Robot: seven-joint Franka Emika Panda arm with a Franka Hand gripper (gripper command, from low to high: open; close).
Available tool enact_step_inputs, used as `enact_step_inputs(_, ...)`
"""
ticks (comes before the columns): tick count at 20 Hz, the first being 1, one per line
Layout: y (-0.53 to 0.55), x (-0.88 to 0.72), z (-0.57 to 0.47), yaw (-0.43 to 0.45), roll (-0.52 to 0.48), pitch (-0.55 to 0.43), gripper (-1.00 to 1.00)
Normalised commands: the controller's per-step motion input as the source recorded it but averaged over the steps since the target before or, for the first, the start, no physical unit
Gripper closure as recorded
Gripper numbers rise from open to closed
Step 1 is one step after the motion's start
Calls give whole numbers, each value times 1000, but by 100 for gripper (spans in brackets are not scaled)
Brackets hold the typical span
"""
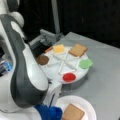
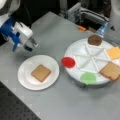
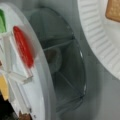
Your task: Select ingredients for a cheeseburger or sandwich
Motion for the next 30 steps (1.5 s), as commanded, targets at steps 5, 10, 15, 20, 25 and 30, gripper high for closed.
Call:
enact_step_inputs(5, 688, -615, 289, -323, -710, -63, -100)
enact_step_inputs(10, 641, -689, 220, -305, -695, -104, -100)
enact_step_inputs(15, 515, -734, 41, -284, -605, -110, -100)
enact_step_inputs(20, 412, -695, -52, -159, -473, -152, -100)
enact_step_inputs(25, 405, -665, -68, -34, -435, -150, -100)
enact_step_inputs(30, 471, -476, -82, -26, -402, -130, -100)
